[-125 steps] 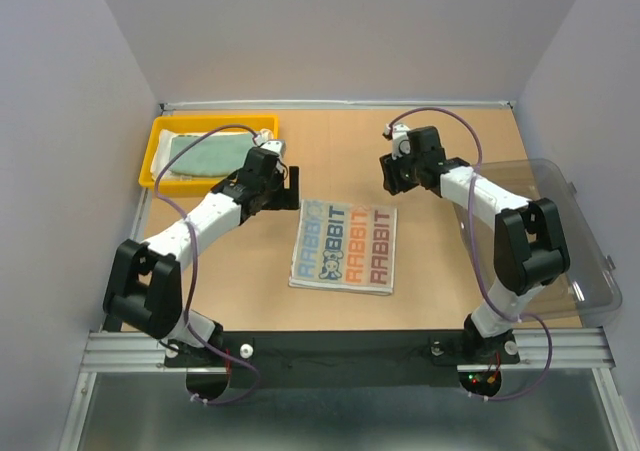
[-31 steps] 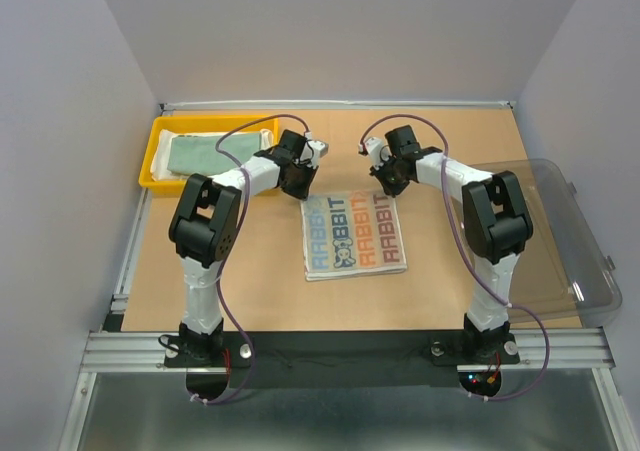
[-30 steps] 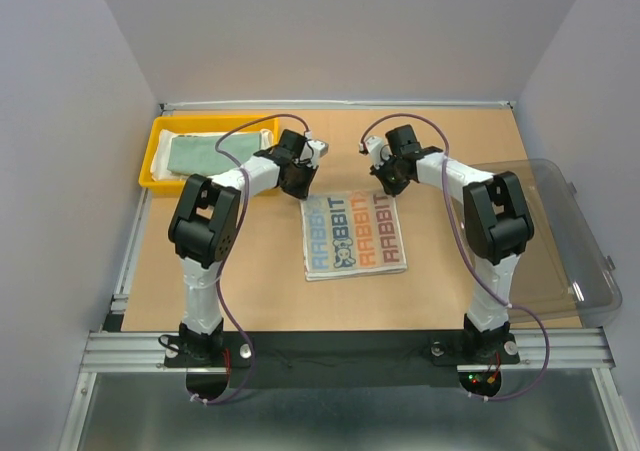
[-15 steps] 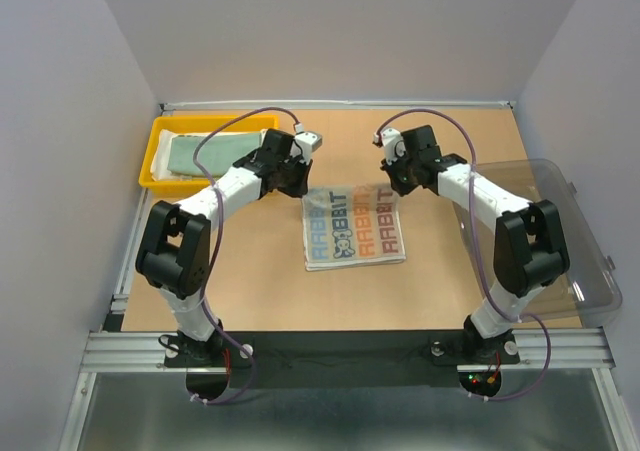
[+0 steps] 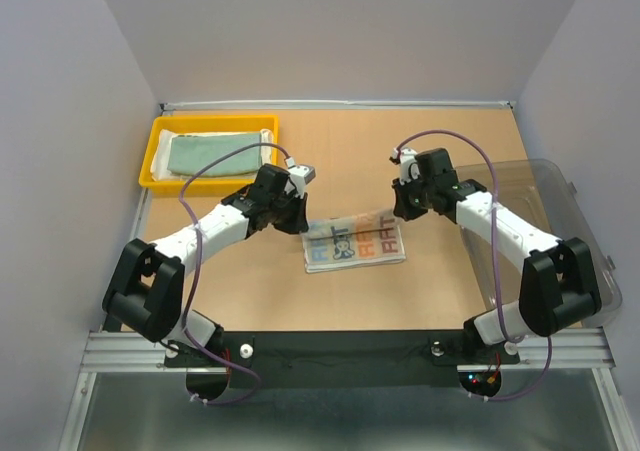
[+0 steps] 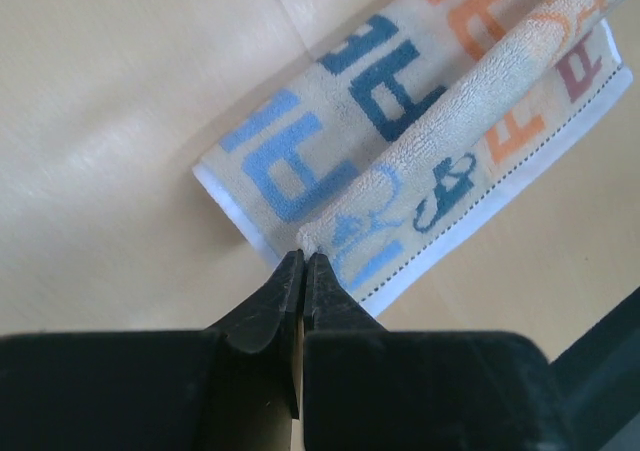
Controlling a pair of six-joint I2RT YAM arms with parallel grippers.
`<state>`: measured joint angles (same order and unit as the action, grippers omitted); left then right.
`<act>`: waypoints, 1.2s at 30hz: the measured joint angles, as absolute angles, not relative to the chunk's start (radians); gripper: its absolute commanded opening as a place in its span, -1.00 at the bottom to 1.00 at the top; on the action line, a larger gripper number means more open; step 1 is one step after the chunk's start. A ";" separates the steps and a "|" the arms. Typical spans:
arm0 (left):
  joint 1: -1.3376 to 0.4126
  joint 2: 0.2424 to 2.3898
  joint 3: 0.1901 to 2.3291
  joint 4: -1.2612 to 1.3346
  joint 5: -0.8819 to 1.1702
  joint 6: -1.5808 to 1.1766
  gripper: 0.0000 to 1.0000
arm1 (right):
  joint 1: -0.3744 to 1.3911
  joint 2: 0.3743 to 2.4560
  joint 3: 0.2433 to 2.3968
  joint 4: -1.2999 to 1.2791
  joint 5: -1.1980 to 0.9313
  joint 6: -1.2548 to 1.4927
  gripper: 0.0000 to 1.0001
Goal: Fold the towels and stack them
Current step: Fold the towel
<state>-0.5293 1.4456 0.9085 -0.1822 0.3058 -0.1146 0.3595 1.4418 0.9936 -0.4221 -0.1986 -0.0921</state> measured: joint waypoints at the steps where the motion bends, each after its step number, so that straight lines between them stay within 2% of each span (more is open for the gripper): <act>1: -0.535 1.441 0.892 -0.178 0.308 -0.128 -1.00 | 0.360 1.441 0.987 -0.422 -0.202 -0.078 -0.99; 18: -0.614 1.458 0.760 -0.096 0.275 -0.267 -0.98 | 0.360 1.449 0.881 -0.456 -0.184 0.158 -0.94; 22: -0.616 1.471 0.756 -0.090 0.252 -0.277 -0.77 | 0.360 1.465 0.881 -0.457 -0.200 0.185 -0.74; 23: -0.619 1.470 0.752 -0.089 0.250 -0.281 -0.55 | 0.360 1.465 0.877 -0.455 -0.206 0.194 -0.68; 25: -0.627 1.465 0.746 -0.088 0.242 -0.291 -0.32 | 0.360 1.460 0.864 -0.454 -0.218 0.207 -0.59; 26: -0.633 1.454 0.740 -0.090 0.239 -0.300 0.00 | 0.360 1.453 0.851 -0.454 -0.228 0.217 -0.48; 29: -0.653 1.389 0.709 -0.098 0.235 -0.319 0.35 | 0.360 1.406 0.805 -0.461 -0.281 0.246 -0.35; 30: -0.661 1.341 0.693 -0.107 0.236 -0.330 0.42 | 0.360 1.386 0.794 -0.463 -0.298 0.256 -0.26; 32: -0.675 1.261 0.668 -0.111 0.240 -0.353 0.44 | 0.360 1.310 0.758 -0.464 -0.341 0.273 -0.20; 36: -0.686 1.076 0.622 -0.119 0.247 -0.405 0.48 | 0.360 1.145 0.711 -0.469 -0.451 0.311 -0.19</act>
